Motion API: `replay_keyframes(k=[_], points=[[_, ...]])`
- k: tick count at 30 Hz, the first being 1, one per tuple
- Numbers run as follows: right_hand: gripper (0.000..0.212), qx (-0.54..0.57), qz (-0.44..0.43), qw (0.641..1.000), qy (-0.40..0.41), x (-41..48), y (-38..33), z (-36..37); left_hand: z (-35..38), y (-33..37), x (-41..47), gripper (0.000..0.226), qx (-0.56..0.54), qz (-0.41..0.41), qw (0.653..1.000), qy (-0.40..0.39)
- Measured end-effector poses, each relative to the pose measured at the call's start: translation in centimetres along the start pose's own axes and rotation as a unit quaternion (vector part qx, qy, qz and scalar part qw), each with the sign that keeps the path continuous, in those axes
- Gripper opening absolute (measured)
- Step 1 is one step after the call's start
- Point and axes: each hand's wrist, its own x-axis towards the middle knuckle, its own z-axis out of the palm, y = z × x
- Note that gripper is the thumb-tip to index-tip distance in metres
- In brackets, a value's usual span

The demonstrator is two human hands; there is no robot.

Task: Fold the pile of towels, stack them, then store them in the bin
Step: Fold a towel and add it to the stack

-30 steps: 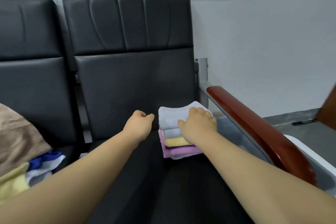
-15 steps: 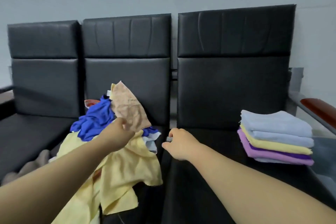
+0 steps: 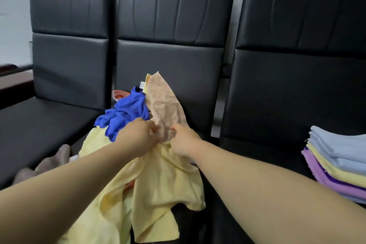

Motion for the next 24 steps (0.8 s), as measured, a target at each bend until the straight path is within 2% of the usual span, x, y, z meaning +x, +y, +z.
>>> replay_keyframes(k=[3,6,10,13,15,17,19,21,24], points=[[0.061,-0.001,-0.01,1.0,-0.018,1.1,0.7,0.5,0.0,0.2,0.9,0.039,-0.002,-0.004,1.0,-0.006],[0.061,0.0,-0.029,1.0,-0.001,1.0,1.6,0.3,-0.8,1.2,1.0,0.044,-0.077,0.003,0.997,0.028],[0.019,0.01,-0.037,0.997,0.068,-0.4,2.5,-2.1,-3.4,4.9,-0.4,0.035,-0.219,0.055,0.974,0.036],[0.011,0.047,-0.026,0.991,0.123,-3.0,3.6,-5.2,-5.4,8.4,-1.7,0.025,-0.29,0.063,0.954,0.029],[0.036,0.094,-0.03,0.99,0.103,-5.7,5.0,-7.5,-6.3,11.1,-2.6,0.025,-0.311,0.073,0.948,0.018],[0.067,0.131,-0.038,0.99,0.035,-8.8,6.1,-9.7,-7.0,13.8,-3.6,0.026,-0.34,0.089,0.936,0.014],[0.08,0.141,-0.034,0.988,-0.047,-11.5,6.9,-11.2,-7.1,16.1,-4.4,0.024,-0.37,0.095,0.924,-0.002],[0.067,0.135,-0.017,0.988,-0.074,-14.1,8.2,-12.8,-7.2,18.9,-5.6,0.021,-0.387,0.098,0.916,-0.032],[0.032,0.109,0.021,0.994,-0.024,-17.3,10.5,-15.5,-6.9,22.6,-7.0,0.015,-0.433,0.097,0.894,-0.065]])
